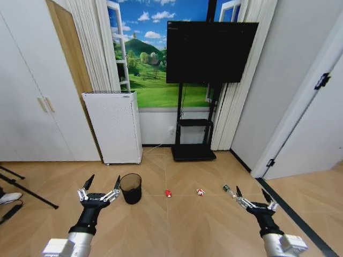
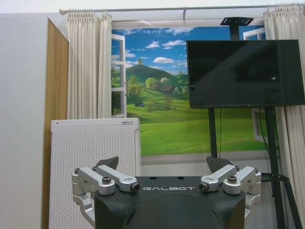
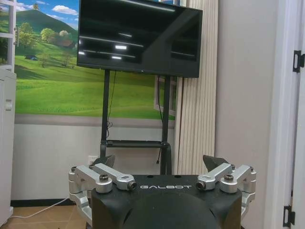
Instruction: Pick up the trash bin and place the garbage on the floor into it.
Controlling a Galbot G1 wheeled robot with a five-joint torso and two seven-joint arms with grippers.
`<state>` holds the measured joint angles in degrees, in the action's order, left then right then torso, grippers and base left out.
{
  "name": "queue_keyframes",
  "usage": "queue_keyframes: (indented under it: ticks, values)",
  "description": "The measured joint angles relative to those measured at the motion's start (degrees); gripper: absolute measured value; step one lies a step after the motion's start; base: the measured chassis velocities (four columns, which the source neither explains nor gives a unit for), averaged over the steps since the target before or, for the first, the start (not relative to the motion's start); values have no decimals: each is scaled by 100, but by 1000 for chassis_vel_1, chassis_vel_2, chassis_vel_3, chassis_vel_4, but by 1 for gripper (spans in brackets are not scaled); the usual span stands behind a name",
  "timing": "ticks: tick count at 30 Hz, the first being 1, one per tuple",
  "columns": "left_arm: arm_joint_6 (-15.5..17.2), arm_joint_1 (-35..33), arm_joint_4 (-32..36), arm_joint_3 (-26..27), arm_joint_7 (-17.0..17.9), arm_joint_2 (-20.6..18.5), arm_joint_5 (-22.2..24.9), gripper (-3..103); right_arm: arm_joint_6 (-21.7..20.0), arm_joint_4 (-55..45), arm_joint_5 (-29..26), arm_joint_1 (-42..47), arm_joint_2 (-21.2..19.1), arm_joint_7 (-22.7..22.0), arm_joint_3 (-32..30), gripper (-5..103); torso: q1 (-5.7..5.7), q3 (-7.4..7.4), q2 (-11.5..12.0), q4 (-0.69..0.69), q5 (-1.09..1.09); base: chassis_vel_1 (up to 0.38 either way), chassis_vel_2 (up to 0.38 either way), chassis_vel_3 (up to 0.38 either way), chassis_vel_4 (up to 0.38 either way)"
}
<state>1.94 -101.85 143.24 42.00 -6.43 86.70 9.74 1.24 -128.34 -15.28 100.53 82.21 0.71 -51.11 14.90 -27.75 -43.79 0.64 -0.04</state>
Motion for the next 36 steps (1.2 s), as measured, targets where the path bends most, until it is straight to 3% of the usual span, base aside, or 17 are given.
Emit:
queue_keyframes:
  ticks: [3, 15, 34, 36]
  values:
    - [-5, 5, 0, 15, -8, 12, 42, 103, 0, 18, 38, -11, -13, 10, 17, 100, 0, 0, 0, 1, 7, -207, 221, 212, -223]
    - [-29, 36, 0, -9, -8, 84, 8, 96, -2, 64, 13, -35, -76, 11, 1, 100, 1, -1, 1, 0, 5, -214, 213, 203, -221]
    - [-61, 25, 1, -5, -12, 81, -46, 100, 20, 108, 18, -47, -62, 32, 10, 100, -1, 0, 0, -2, 8, -205, 210, 212, -204]
    - [-62, 28, 1, -1, -12, 80, -45, 100, 21, 108, 20, -52, -61, 32, 13, 100, -1, 0, 0, 0, 1, -203, 214, 222, -187]
